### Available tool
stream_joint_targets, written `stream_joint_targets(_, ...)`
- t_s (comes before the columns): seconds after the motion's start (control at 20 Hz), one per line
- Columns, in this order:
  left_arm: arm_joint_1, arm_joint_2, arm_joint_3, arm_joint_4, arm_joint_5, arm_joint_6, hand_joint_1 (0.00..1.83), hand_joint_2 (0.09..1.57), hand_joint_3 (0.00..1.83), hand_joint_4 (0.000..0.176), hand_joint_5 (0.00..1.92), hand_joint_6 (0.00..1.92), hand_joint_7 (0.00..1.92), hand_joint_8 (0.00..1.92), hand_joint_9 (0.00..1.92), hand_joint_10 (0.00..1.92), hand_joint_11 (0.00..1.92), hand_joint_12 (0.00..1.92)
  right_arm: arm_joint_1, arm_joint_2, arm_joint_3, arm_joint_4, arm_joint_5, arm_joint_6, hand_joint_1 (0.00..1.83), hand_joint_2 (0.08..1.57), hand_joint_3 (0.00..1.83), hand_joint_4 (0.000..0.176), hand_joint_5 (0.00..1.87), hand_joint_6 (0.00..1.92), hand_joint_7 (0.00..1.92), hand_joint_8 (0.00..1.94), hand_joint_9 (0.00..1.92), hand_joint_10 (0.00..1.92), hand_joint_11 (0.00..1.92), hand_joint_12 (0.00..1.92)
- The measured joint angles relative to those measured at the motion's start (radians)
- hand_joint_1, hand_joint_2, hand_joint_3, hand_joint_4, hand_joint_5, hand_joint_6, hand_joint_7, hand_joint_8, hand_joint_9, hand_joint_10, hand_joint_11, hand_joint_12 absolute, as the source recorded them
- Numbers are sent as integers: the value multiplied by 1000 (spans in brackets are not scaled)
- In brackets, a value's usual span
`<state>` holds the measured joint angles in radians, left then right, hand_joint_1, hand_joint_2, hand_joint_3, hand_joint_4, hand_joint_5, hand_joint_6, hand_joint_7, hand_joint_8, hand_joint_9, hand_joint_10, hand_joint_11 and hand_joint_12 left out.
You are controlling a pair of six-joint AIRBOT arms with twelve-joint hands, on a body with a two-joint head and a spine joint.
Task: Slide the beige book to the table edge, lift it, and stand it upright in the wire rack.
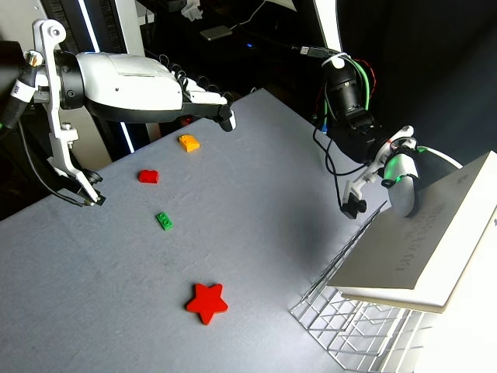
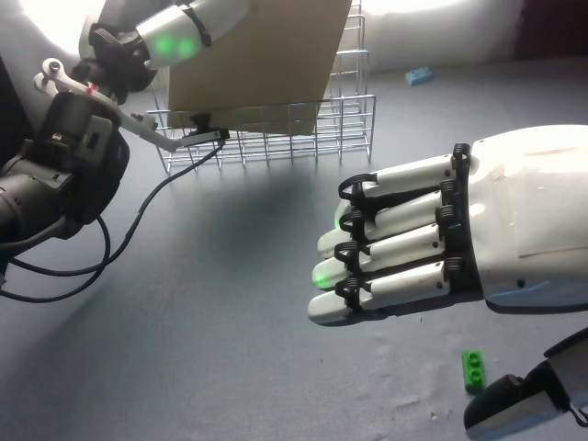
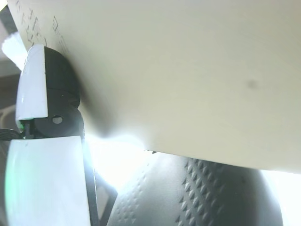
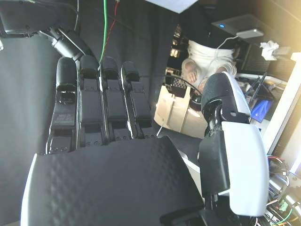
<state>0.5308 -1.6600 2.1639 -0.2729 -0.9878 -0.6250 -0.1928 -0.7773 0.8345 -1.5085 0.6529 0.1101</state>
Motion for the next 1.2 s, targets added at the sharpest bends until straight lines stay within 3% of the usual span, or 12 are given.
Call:
stream_joint_targets(0.05,0,0,0,0,-1,1,986,1101,0,0,695,400,826,174,716,582,463,1210,0,0,-2,0,0,0,217,1123,0,0,283,3,306,3,314,4,0,864)
stream_joint_targets(0.1,1,1,0,-2,-4,0,946,1098,0,0,753,221,838,111,719,533,450,1197,0,0,-2,0,0,0,203,1125,0,0,279,1,303,1,312,2,0,863)
stream_joint_targets(0.25,1,4,0,-11,-17,0,763,1099,0,0,744,18,763,3,681,322,343,1185,0,0,-2,0,0,0,208,1130,0,0,265,1,293,2,303,1,0,849)
stream_joint_targets(0.45,8,5,0,-17,-22,1,766,1056,3,0,729,2,705,0,670,251,330,1183,0,0,-3,0,0,0,228,1118,0,0,289,7,319,7,324,7,0,889)
stream_joint_targets(0.6,22,19,-11,-9,-24,3,703,962,0,0,589,0,539,0,604,48,208,1021,0,0,-4,0,0,0,173,1136,3,0,273,2,303,3,317,5,0,852)
stream_joint_targets(0.8,55,47,-48,-42,-21,14,710,933,0,3,493,0,428,2,500,0,94,1032,0,0,-8,0,0,0,184,1129,0,0,303,4,336,4,348,7,0,928)
stream_joint_targets(0.95,61,53,-58,-52,-16,20,709,935,0,14,456,0,390,0,448,0,40,1046,-6,0,-10,1,2,0,180,1136,1,0,270,0,301,1,314,1,0,847)
stream_joint_targets(1.1,64,57,-69,-59,-22,22,748,933,0,6,442,1,371,1,416,0,9,1046,-11,1,-10,-1,1,-1,190,1143,2,0,282,3,300,1,317,1,0,843)
stream_joint_targets(1.2,73,65,-82,-60,-22,27,735,931,0,15,441,1,371,5,427,7,18,1056,-11,1,-10,0,0,-1,168,1144,2,0,292,4,313,5,330,5,0,857)
